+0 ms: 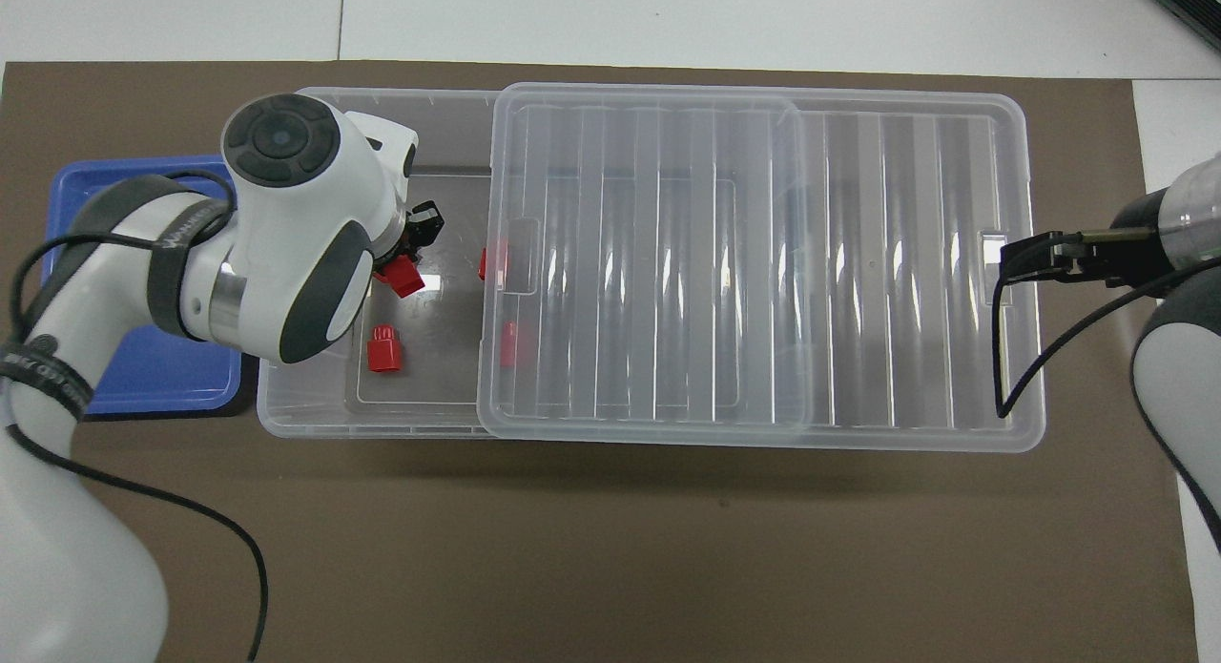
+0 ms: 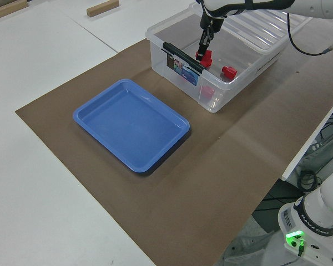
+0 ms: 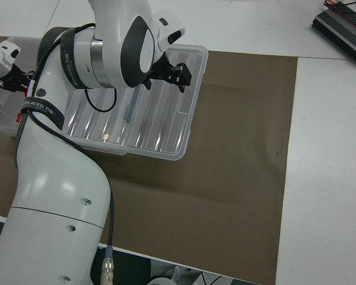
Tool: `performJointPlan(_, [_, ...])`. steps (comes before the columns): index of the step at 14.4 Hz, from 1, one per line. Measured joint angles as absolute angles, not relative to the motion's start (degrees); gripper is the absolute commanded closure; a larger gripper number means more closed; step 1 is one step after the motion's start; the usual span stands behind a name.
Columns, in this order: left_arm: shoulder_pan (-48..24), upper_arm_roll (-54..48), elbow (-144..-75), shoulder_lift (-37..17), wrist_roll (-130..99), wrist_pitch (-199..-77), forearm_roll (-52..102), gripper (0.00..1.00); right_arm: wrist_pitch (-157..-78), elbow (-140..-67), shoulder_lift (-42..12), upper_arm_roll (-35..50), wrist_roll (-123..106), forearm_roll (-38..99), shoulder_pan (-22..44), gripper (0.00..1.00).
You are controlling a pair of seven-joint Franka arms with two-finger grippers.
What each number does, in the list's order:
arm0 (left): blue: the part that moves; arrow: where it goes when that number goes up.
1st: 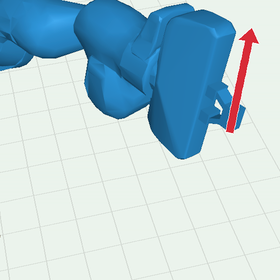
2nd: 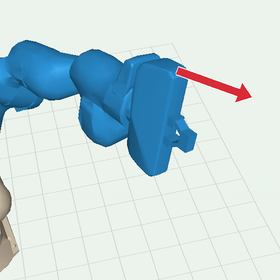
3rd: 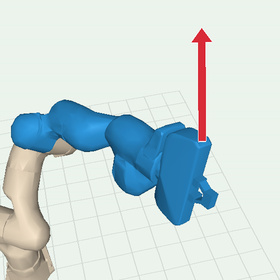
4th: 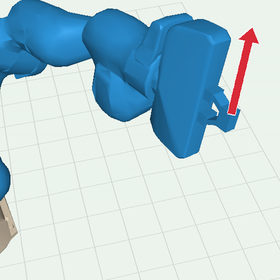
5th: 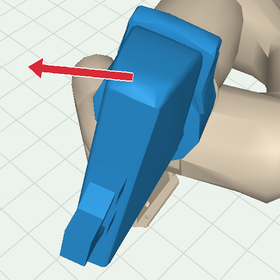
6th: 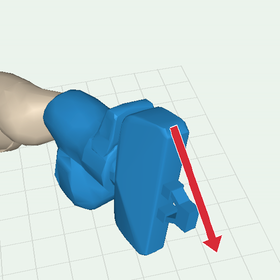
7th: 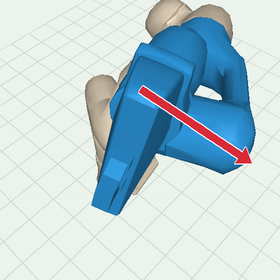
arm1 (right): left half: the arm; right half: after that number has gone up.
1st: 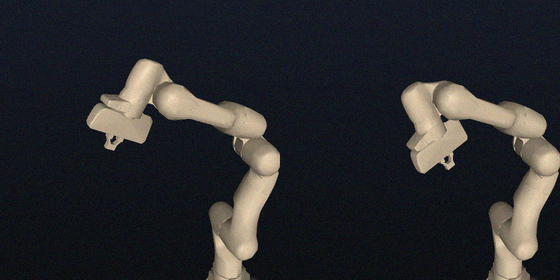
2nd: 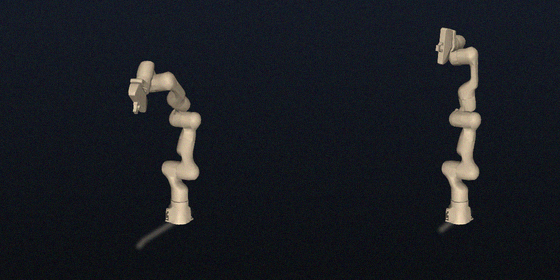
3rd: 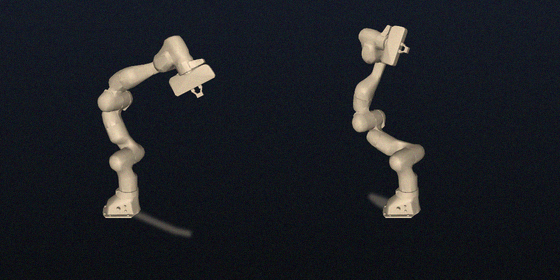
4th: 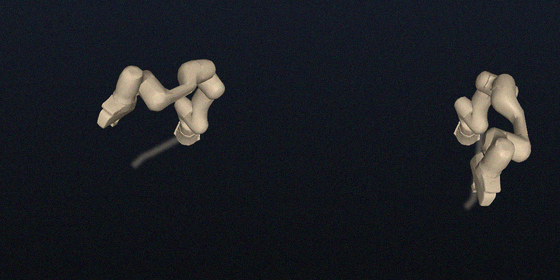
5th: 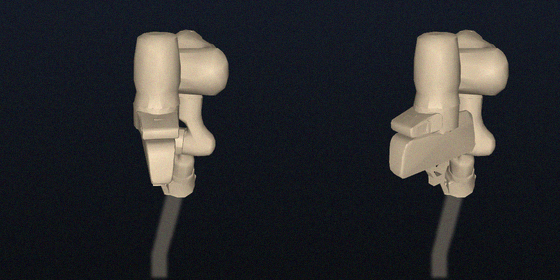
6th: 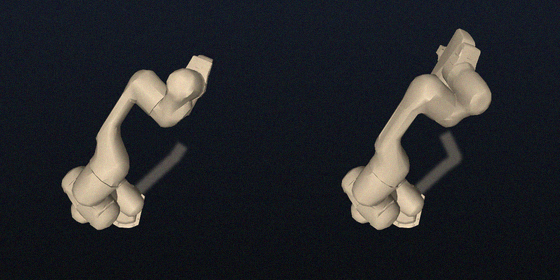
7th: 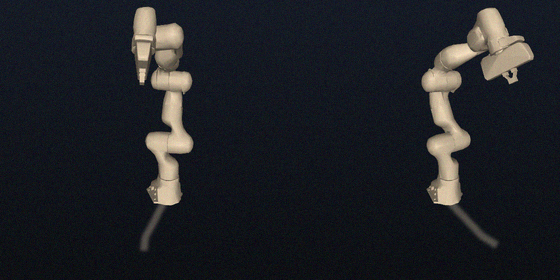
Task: Place red block in blue tray from box
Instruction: 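Lift the red block with the left gripper over the blue tray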
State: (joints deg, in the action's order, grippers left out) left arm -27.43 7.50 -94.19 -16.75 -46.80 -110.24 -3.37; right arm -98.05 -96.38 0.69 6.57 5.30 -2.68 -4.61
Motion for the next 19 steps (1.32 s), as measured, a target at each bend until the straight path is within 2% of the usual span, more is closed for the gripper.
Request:
performJointPlan(3, [-26.06, 8.01, -88.67, -12.76, -44.10, -97.77, -3.42, 0.98, -96.15, -96.30, 1.66, 6.50, 5.53, -2.68, -4.79, 0.00])
performJointPlan(5, [-22.40, 8.29, -86.63, -11.95, -31.68, -93.19, -3.57, 0.98, -94.49, -96.23, 2.31, 6.40, 5.53, -2.68, -4.88, 0.00])
performJointPlan(11, [-2.62, 8.94, -86.91, -12.41, 7.83, -97.83, -3.61, 0.98, -92.38, -96.23, 3.04, 6.41, 5.53, -2.37, -4.87, 0.00])
performJointPlan(14, [3.15, 8.93, -90.91, -12.65, 19.45, -106.08, -3.53, 0.99, -92.08, -96.23, 3.04, 6.30, 5.53, -0.85, -4.91, 0.00])
performJointPlan(19, [4.04, 8.22, -104.60, -13.90, 22.61, -123.84, 2.29, 0.98, -92.08, -96.23, 3.04, 6.20, 5.54, -0.67, -4.95, 0.00])
